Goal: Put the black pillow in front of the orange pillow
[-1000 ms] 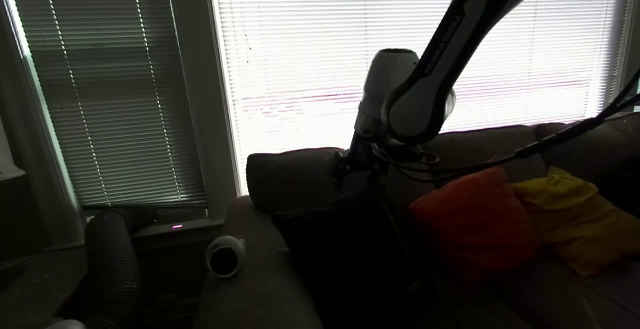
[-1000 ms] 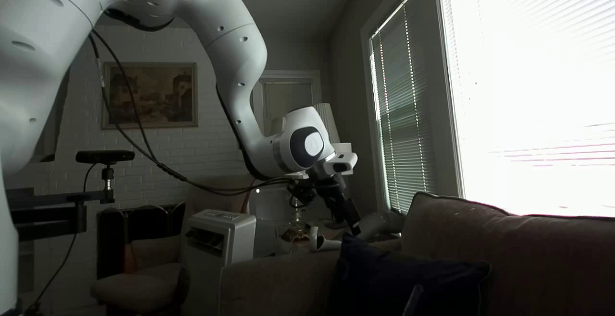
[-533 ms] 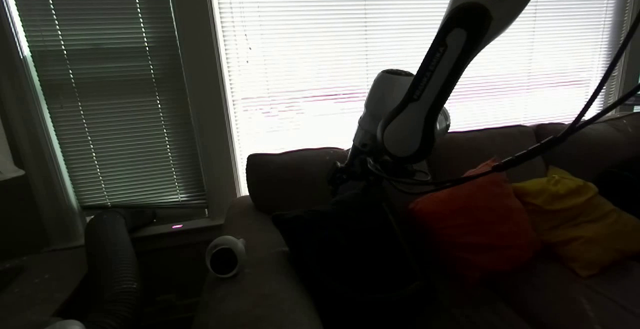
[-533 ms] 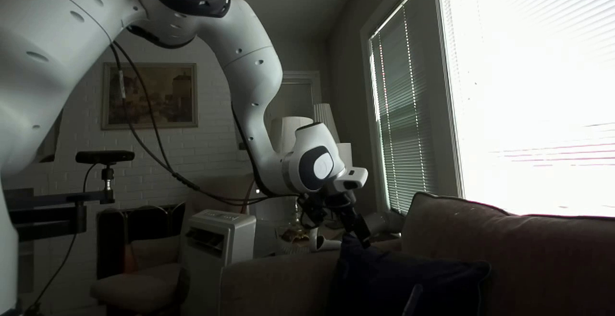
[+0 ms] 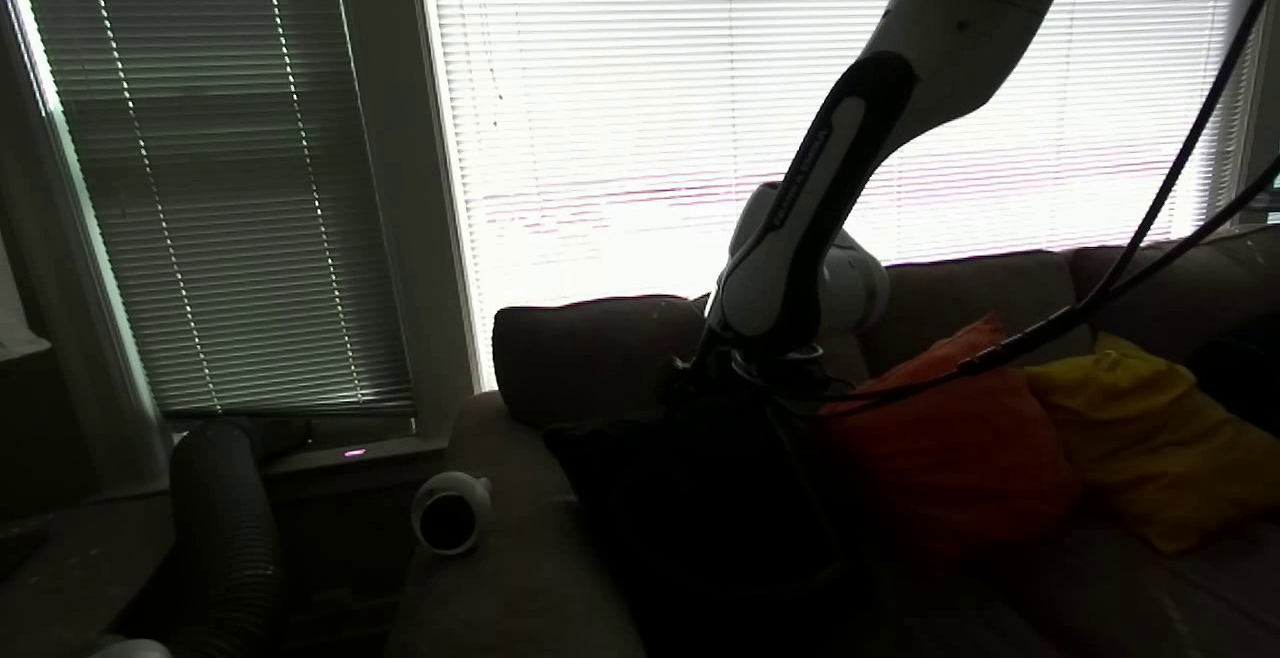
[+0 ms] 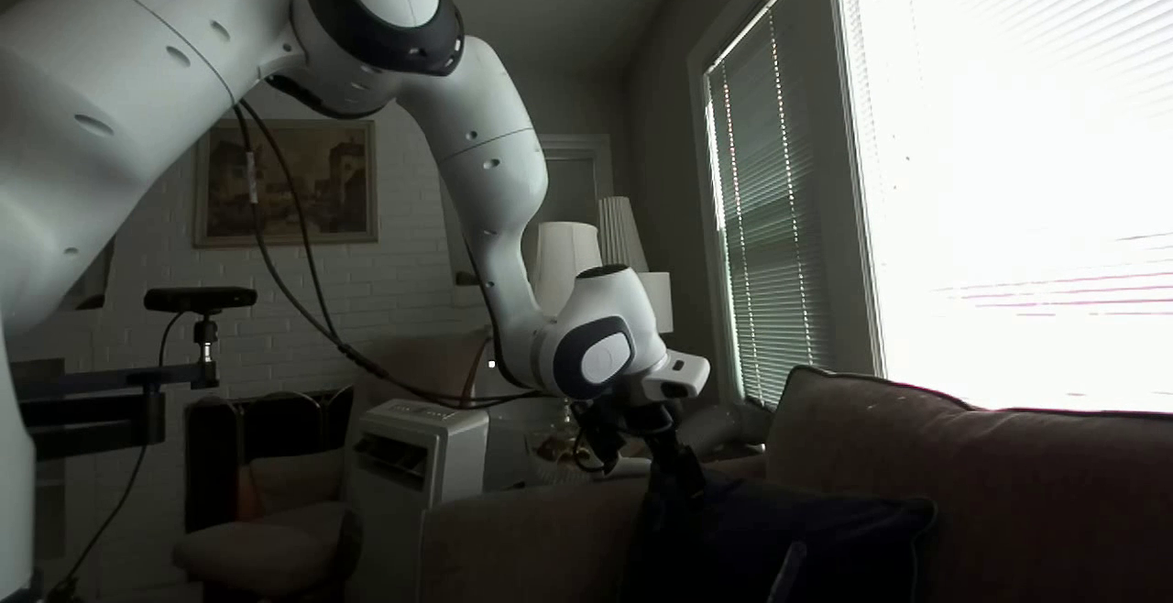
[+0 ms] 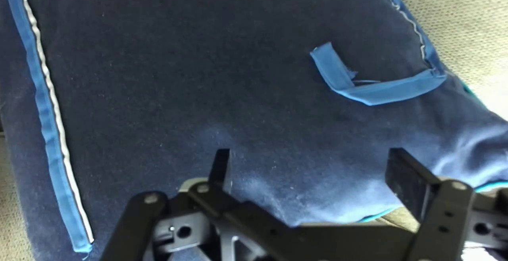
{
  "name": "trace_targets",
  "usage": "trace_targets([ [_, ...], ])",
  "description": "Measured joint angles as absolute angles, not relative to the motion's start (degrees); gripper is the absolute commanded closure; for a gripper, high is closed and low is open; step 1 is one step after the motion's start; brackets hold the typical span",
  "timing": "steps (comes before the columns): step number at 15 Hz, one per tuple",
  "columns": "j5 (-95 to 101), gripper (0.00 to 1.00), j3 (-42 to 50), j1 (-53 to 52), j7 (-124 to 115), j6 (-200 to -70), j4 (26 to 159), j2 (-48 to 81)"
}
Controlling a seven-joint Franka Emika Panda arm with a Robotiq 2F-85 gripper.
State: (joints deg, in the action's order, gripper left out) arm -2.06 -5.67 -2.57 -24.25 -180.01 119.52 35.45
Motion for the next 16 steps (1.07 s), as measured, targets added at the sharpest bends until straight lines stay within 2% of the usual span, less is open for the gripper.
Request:
trace_targets([
  [16,-4.57,0.0,4.91,-13.13,-22.05,-181.4,115.05,42.13],
])
